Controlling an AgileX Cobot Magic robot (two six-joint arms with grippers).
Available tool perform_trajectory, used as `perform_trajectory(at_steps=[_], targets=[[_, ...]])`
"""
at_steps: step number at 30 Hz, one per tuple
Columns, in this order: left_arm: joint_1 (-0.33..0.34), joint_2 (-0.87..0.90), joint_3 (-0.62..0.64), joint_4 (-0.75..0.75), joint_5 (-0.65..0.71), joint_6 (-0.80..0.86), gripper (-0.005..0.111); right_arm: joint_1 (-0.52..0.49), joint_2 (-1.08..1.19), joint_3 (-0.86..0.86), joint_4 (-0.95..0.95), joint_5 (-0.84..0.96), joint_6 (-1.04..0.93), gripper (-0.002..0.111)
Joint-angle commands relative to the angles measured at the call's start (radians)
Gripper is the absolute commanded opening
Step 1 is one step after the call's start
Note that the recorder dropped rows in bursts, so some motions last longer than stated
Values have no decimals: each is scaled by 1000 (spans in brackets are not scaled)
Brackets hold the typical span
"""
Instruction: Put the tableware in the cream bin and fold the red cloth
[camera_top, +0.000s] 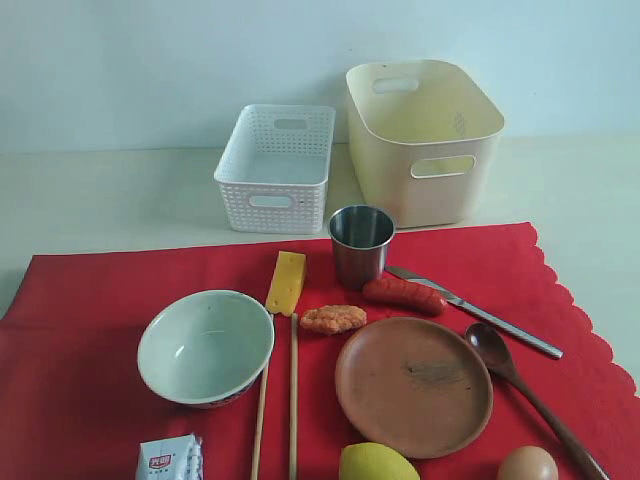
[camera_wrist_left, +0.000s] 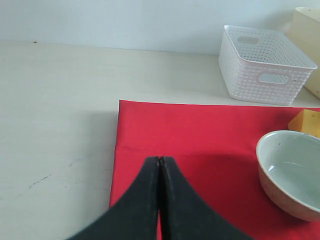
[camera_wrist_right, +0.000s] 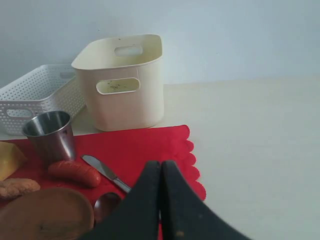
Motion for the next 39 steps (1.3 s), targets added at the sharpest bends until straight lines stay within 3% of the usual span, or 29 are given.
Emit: perform_trajectory(at_steps=[1,21,39], targets=[[3,-5,3,0,-9,-1,0,-2,-6,5,3,-14,-9,0],[3,-5,3,0,-9,-1,0,-2,-6,2,3,-10,-9,0],[3,-5,3,0,-9,-1,0,-2,202,-372,3,-5,-9,0]])
